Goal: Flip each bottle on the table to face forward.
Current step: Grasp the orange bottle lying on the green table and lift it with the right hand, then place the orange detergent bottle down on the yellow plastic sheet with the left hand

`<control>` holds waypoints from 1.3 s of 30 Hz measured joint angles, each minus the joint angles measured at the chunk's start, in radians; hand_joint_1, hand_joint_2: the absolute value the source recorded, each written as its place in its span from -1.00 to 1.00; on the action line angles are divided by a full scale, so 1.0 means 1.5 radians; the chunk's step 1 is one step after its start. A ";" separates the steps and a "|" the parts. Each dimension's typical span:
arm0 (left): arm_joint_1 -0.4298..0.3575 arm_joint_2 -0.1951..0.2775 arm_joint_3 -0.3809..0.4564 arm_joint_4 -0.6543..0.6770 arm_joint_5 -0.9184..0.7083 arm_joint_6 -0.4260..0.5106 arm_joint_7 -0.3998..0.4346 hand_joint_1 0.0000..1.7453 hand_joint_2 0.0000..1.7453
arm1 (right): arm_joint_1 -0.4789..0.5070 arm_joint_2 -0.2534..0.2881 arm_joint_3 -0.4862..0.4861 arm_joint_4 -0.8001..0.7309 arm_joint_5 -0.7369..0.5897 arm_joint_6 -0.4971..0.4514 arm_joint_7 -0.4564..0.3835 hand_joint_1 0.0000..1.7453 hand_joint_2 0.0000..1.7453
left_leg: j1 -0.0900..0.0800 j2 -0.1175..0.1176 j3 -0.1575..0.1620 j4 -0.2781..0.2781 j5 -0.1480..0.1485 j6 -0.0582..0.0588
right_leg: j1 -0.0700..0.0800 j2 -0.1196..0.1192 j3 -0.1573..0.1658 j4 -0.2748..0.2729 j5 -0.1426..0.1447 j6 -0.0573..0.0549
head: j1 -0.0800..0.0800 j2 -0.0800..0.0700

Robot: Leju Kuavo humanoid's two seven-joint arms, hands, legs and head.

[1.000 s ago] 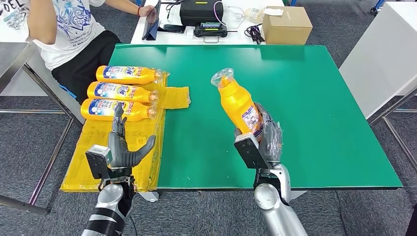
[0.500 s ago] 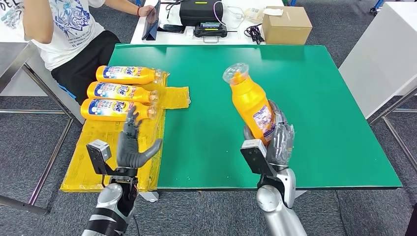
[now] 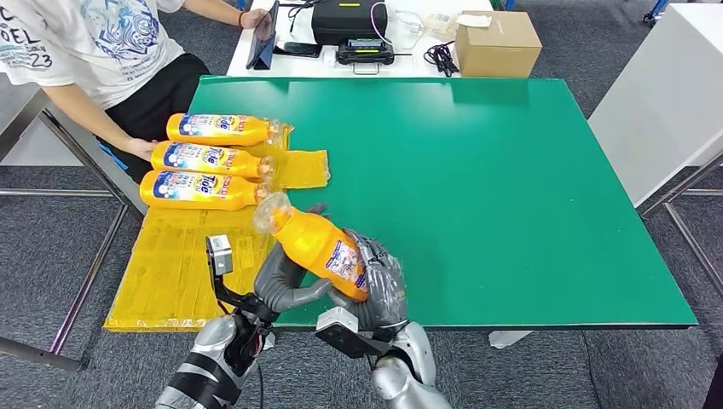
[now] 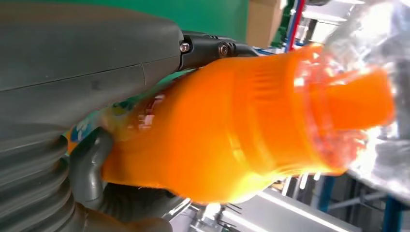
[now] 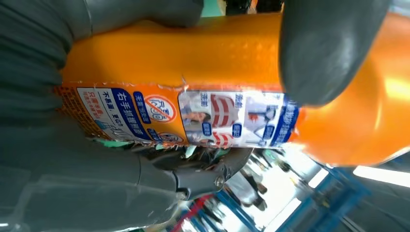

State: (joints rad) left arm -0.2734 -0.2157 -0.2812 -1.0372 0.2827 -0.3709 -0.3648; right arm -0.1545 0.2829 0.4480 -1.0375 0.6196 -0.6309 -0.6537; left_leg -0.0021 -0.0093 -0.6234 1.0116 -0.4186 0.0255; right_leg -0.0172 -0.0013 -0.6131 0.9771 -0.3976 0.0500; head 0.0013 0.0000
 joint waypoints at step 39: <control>0.014 0.018 -0.002 0.004 0.022 0.034 -0.009 1.00 1.00 | -0.039 0.016 0.076 0.110 -0.008 0.036 0.039 1.00 1.00 | -0.002 0.000 0.000 0.000 0.000 0.000 | -0.002 0.000 0.000 0.000 0.000 0.000 | 0.000 0.000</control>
State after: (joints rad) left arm -0.2520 -0.1889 -0.2842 -1.0318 0.3159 -0.3195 -0.3779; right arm -0.2127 0.3075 0.5618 -0.8727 0.6074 -0.5764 -0.5951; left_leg -0.0046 -0.0092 -0.6238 1.0116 -0.4189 0.0261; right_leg -0.0197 -0.0010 -0.6133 0.9766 -0.3975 0.0503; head 0.0016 0.0000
